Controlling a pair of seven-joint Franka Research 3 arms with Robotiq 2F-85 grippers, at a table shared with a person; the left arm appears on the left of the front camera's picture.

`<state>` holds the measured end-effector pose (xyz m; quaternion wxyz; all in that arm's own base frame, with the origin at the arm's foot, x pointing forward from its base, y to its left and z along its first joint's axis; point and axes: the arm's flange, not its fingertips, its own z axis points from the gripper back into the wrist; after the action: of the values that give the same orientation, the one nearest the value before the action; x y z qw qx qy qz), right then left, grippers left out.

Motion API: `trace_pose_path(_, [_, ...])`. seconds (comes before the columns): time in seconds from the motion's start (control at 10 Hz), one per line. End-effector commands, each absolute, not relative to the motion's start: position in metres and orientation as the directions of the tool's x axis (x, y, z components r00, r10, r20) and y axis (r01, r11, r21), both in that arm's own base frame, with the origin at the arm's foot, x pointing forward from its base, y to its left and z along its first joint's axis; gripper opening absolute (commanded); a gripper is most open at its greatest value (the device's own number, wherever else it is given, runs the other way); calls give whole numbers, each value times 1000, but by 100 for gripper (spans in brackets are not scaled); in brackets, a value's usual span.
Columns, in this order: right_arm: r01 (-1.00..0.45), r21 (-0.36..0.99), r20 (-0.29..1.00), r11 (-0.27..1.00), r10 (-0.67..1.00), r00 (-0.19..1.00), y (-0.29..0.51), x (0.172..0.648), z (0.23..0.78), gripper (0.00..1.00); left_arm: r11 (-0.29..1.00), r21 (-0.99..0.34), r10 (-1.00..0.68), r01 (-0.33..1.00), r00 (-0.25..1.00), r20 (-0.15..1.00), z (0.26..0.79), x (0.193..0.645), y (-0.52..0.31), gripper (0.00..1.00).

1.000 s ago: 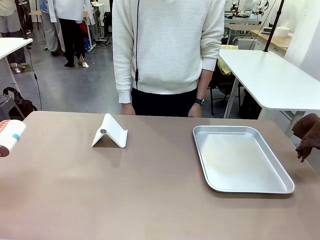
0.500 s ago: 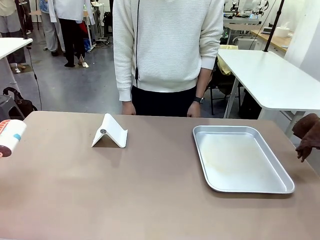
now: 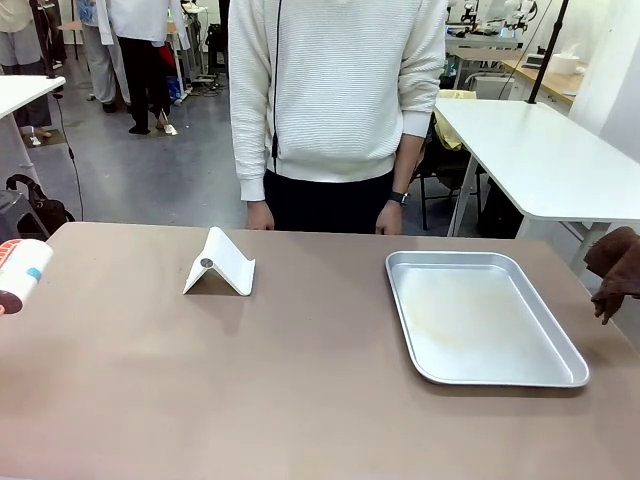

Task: Clean the surface of the table.
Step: Return the Lint Roller and towel to their original positions.

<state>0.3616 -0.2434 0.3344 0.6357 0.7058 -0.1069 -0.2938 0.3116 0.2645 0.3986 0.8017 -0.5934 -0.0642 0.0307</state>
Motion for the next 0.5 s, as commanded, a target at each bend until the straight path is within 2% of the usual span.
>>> trace_pose_path(0.0, [220,961,-274,-165,-523,807,-242,358,341,7,296,-955,118,11,992,48,402,310,265,22])
trace_pose_path(0.4, [220,961,-274,-165,-523,807,-242,358,341,7,296,-955,118,11,992,48,402,310,265,22])
